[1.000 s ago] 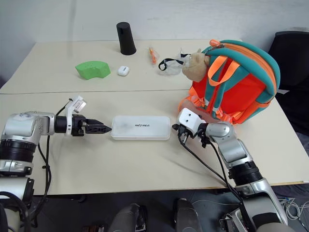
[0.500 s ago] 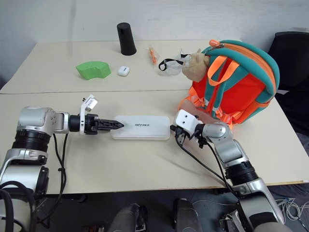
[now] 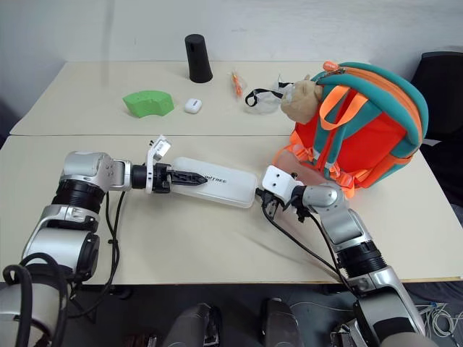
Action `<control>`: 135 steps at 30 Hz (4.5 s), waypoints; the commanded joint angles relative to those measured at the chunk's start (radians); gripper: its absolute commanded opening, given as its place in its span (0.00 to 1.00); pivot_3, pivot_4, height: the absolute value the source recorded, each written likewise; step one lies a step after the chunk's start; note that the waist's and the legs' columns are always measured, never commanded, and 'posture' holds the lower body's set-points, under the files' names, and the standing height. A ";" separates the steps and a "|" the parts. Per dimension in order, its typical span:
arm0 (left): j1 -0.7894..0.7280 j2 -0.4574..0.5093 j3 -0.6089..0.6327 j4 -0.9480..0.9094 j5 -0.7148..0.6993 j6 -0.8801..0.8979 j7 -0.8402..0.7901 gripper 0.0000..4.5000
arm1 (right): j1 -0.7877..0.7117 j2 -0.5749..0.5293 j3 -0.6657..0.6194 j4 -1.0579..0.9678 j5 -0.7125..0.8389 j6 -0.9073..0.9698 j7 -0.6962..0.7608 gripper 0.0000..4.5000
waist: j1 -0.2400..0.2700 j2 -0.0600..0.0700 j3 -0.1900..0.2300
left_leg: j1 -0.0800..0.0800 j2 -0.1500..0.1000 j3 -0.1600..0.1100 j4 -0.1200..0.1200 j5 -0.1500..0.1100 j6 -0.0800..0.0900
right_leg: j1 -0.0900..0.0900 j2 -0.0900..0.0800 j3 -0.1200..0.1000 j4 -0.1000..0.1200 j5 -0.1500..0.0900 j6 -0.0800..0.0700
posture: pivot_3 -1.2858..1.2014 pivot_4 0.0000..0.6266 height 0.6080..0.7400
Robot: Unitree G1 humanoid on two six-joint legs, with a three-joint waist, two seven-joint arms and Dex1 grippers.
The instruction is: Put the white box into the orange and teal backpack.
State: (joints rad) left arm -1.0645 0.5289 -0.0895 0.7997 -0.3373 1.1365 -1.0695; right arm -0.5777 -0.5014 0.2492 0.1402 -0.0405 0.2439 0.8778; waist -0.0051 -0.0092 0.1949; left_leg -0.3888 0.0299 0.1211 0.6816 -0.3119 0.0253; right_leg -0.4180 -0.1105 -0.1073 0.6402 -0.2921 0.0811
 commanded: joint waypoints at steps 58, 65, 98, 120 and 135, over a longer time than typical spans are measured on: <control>0.382 0.204 0.500 -0.935 -0.694 0.045 0.118 0.31 | -0.072 -0.005 -0.571 -0.150 0.702 0.413 -0.142 0.28 | -0.008 -0.003 0.001 | 0.000 0.002 -0.004 -0.003 -0.001 -0.002 | 0.002 -0.003 0.002 -0.004 -0.001 -0.001 | 0.52 0.24 1.00; 0.373 0.261 0.495 -0.837 -0.637 -0.048 0.105 0.31 | 0.065 -0.171 -0.570 -0.383 0.872 0.558 0.052 0.00 | -0.003 -0.002 0.002 | 0.000 0.002 -0.004 -0.003 -0.001 -0.002 | 0.002 -0.003 0.002 -0.004 -0.001 -0.001 | 0.52 0.24 1.00; 0.382 0.204 0.322 -0.914 -0.550 -0.239 -0.017 0.31 | 0.389 -0.492 -0.635 -0.702 1.295 0.677 0.204 0.00 | 0.009 -0.006 0.004 | -0.001 0.002 -0.003 -0.004 -0.003 0.000 | 0.002 -0.004 0.002 -0.013 0.000 0.000 | 0.52 0.24 1.00; 0.237 0.196 0.056 -0.842 -0.321 -0.481 -0.226 0.31 | 0.419 -0.488 -0.609 -0.710 1.280 0.654 0.179 0.00 | 0.028 -0.006 0.004 | 0.000 0.002 -0.003 -0.001 -0.004 0.003 | 0.004 -0.004 0.001 -0.015 0.002 0.003 | 0.52 0.24 1.00; 0.259 -0.177 -0.106 -0.900 -0.193 -0.484 0.107 0.31 | 0.370 -0.472 -0.573 -0.698 1.283 0.656 0.144 0.00 | 0.028 -0.007 0.004 | -0.001 0.001 -0.003 0.000 -0.005 0.005 | 0.005 -0.004 0.002 -0.016 0.003 0.005 | 0.52 0.24 1.00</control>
State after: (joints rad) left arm -0.7909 0.3733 -0.1879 -0.0707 -0.5349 0.6681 -0.9799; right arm -0.1909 -0.9795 -0.3204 -0.5481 1.2282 0.9147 1.0222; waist 0.0225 -0.0158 0.1993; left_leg -0.3896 0.0310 0.1176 0.6815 -0.3166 0.0307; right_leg -0.4126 -0.1145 -0.1056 0.6241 -0.2891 0.0862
